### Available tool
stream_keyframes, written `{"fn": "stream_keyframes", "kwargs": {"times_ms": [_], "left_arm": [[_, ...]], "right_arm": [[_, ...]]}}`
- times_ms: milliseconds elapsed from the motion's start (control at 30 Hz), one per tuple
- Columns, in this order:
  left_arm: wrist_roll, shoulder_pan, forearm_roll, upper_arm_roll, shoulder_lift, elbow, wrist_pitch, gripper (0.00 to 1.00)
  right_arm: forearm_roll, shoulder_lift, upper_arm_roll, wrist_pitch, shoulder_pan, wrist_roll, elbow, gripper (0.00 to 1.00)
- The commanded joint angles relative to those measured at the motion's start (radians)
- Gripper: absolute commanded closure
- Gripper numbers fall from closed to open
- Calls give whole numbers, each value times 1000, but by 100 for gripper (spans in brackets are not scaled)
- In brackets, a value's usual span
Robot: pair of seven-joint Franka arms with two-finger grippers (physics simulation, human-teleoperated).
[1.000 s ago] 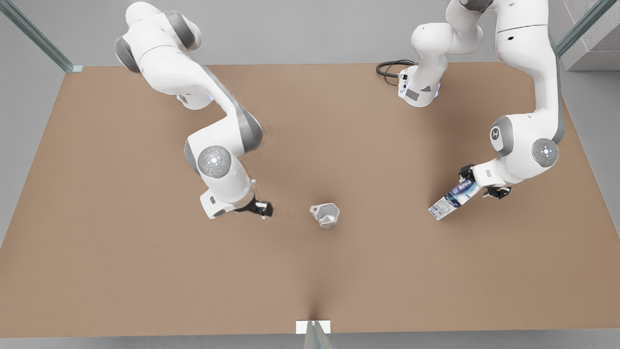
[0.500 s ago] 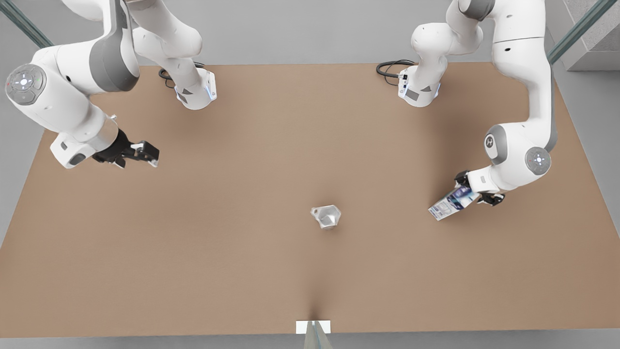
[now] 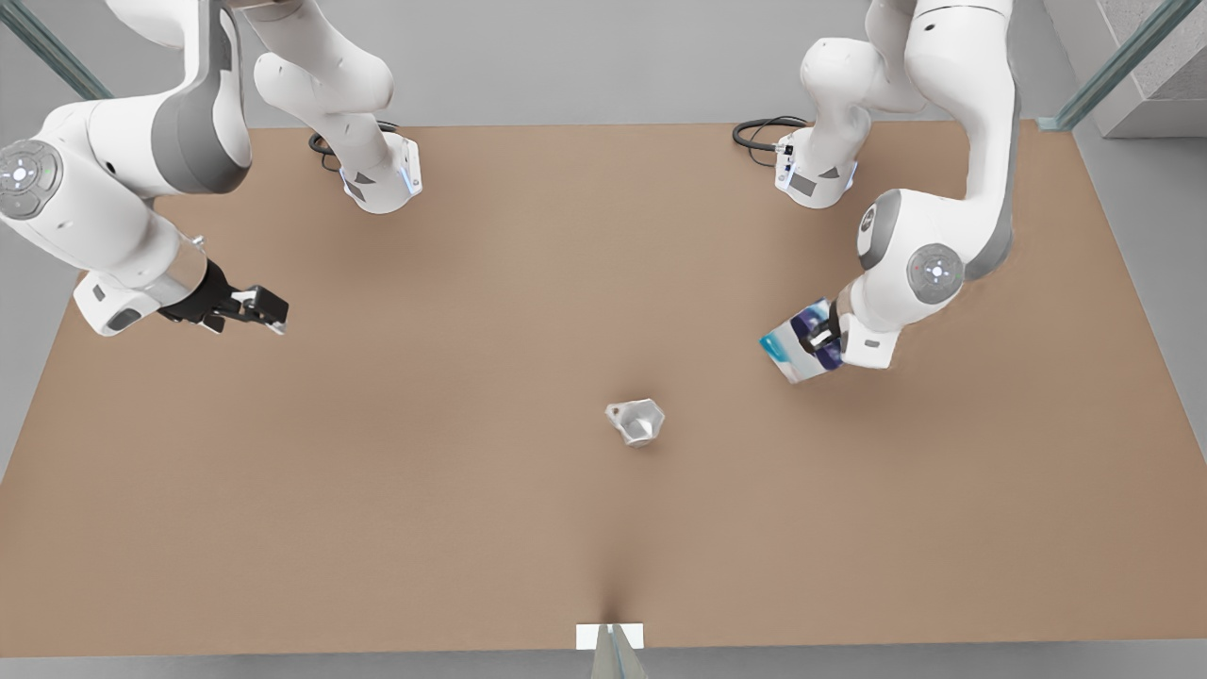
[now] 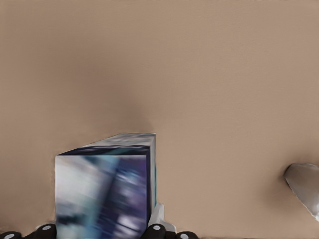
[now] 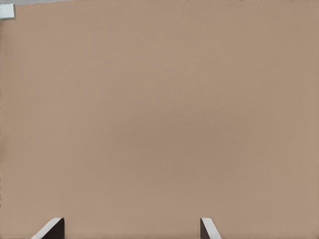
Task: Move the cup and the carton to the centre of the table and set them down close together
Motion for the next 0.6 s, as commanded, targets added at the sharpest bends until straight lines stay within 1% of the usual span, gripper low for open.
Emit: {"fn": "stream_keyframes", "kwargs": {"times_ms": [0,33,100,133,167,233,267,333,367,433,500,567], "left_arm": [[-45,1,-74,-12,0,0,-1,52],[-165,-62,-105,-27,-3,0,11,52],[-230,-131,-172,-61,24,56,48,52],[-248,-185,-169,-60,116,125,80,52],[-246,-200,-168,-60,155,132,138,52],[-246,-214,-171,-60,207,132,151,51],[-246,-217,-166,-60,218,132,152,51],[-243,-226,-158,-60,239,134,154,51],[-240,-226,-158,-60,239,132,171,49],[-230,-223,-139,-58,238,132,212,49],[-230,-223,-139,-58,239,131,217,33],[-230,-223,-137,-58,247,131,217,31]], "right_arm": [[0,1,0,1,-3,0,1,0],[0,3,0,2,-1,3,4,0],[0,3,0,9,0,9,2,0],[0,0,0,9,0,9,2,0],[0,-5,0,7,0,9,-2,0],[0,29,9,-8,-10,9,7,0],[0,37,28,-7,-24,9,9,0],[-5,46,29,-18,-24,15,21,0],[-17,49,46,-27,-24,23,24,0],[-23,51,52,-27,-26,54,22,0],[-23,49,52,-27,-26,54,21,0],[-23,51,51,-27,-26,54,22,0]]}}
